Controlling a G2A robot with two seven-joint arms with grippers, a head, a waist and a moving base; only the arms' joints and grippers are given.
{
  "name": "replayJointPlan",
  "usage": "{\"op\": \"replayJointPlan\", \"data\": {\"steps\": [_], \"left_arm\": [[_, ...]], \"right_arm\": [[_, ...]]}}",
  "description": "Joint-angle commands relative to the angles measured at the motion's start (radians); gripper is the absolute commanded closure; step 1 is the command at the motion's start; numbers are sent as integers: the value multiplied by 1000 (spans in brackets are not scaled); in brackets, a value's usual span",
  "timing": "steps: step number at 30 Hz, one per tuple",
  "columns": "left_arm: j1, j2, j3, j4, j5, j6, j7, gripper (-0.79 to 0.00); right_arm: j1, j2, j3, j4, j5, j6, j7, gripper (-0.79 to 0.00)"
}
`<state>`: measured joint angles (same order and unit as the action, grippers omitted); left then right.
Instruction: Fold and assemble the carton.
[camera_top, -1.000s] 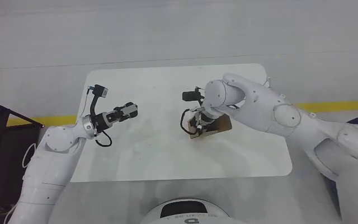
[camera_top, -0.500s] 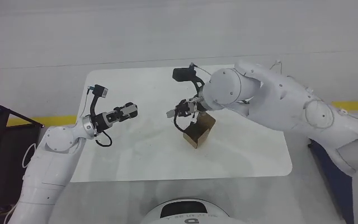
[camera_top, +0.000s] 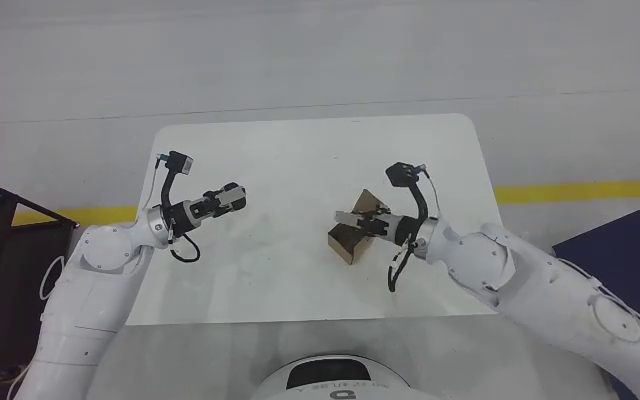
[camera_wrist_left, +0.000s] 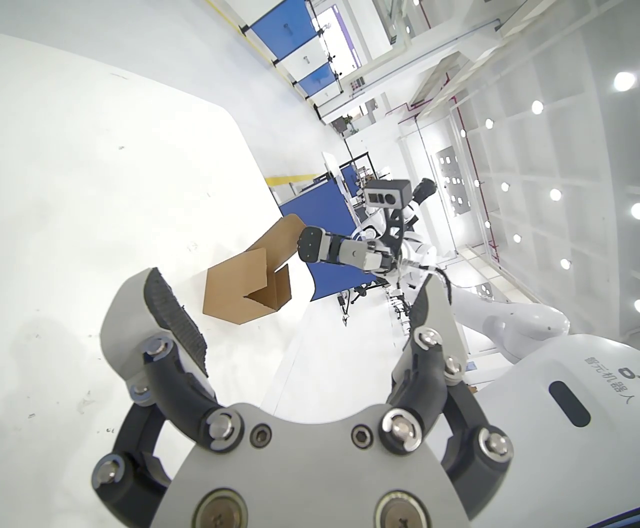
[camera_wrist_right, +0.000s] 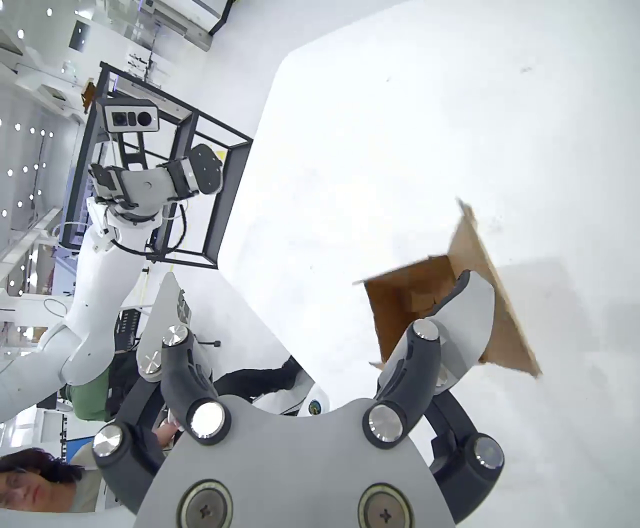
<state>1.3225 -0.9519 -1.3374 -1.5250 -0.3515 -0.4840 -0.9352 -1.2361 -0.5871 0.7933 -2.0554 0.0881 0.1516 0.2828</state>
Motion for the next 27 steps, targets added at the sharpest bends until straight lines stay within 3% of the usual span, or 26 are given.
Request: {"op": "replayJointPlan", "data": {"steps": [1,4,7,13,20,27], "left_arm": [[0,0,0,0,0,0,0,-785],[0,0,0,0,0,0,0,-785],[0,0,0,0,0,0,0,-785],[0,0,0,0,0,0,0,-785],[0,0,0,0,0,0,0,-785],[0,0,0,0,0,0,0,-785]], "right_arm": [[-79,21,39,-36,-23,-21,-22,-785],[-165,50,109,-96,-56,-62,-55,-785],[-246,75,174,-118,-103,-41,-78,-785],[-320,94,230,-62,-106,-1,41,-785],[-263,64,209,47,-38,-51,134,-449],[-104,-9,127,206,126,-153,218,-385]]}}
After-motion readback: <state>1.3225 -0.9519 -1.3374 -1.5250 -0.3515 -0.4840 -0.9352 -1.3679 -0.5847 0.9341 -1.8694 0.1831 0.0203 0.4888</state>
